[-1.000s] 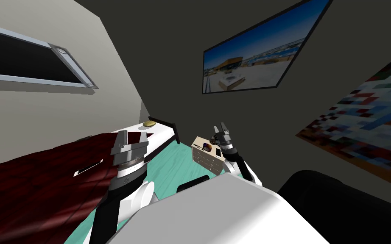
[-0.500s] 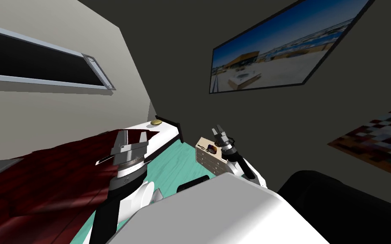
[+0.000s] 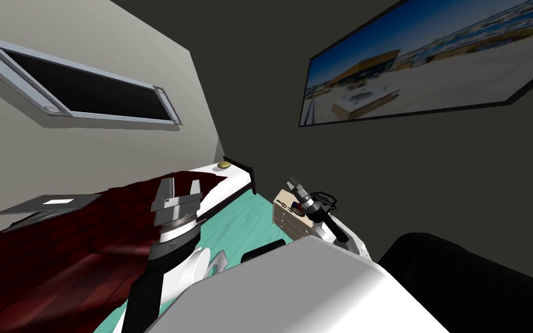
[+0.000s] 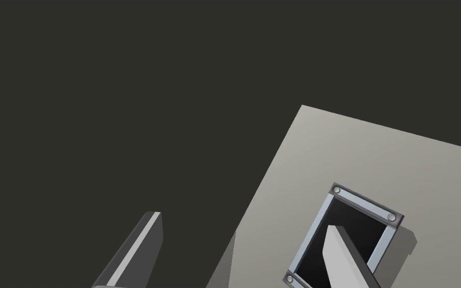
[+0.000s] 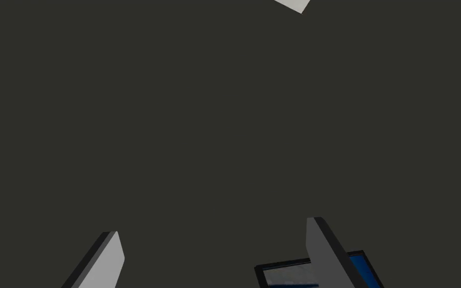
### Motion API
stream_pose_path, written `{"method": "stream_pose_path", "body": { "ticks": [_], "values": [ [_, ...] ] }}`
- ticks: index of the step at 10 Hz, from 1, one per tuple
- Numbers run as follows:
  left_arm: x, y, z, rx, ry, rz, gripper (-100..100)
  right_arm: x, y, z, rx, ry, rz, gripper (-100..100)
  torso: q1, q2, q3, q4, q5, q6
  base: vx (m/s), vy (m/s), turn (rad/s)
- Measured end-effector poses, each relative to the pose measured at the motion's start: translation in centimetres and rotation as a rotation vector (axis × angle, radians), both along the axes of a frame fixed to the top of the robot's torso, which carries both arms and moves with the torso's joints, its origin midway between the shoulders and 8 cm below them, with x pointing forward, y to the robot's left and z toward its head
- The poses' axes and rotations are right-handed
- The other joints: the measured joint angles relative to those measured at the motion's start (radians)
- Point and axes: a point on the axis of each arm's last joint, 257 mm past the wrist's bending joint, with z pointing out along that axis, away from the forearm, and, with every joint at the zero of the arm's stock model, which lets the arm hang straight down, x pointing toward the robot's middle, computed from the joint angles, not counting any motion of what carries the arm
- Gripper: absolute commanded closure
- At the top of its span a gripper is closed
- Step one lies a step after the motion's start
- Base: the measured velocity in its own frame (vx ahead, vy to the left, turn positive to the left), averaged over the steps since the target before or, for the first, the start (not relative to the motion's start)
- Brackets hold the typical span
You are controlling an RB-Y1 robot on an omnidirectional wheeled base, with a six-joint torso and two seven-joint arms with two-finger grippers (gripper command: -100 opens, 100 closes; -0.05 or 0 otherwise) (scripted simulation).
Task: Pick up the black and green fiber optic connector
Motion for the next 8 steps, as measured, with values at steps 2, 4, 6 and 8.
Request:
{"method": "stream_pose_path", "body": {
  "ticks": [2,4,6,8],
  "values": [
    [0.0,0.0,0.0,0.000,0.000,0.000,0,0.2,0.1,-2.6,-0.055,0.065,0.012,-100,-0.001,0.000,0.000,0.000,0.000,0.000,0.082,0.030,0.301],
    [0.0,0.0,0.0,0.000,0.000,0.000,0,0.5,-0.3,-5.6,-0.115,0.141,0.019,-100,-0.001,0.001,0.001,0.000,0.000,0.001,0.068,0.006,0.215],
    [0.0,0.0,0.0,0.000,0.000,0.000,0,0.2,-0.8,-9.3,-0.194,0.237,0.028,-100,-0.002,-0.001,-0.001,0.000,-0.001,0.000,0.097,-0.005,0.268],
    [0.0,0.0,0.0,0.000,0.000,0.000,0,-0.2,-1.6,-12.8,-0.255,0.311,0.030,-100,-0.002,0.001,0.000,0.000,0.000,0.000,0.076,-0.005,0.295]
  ]
}}
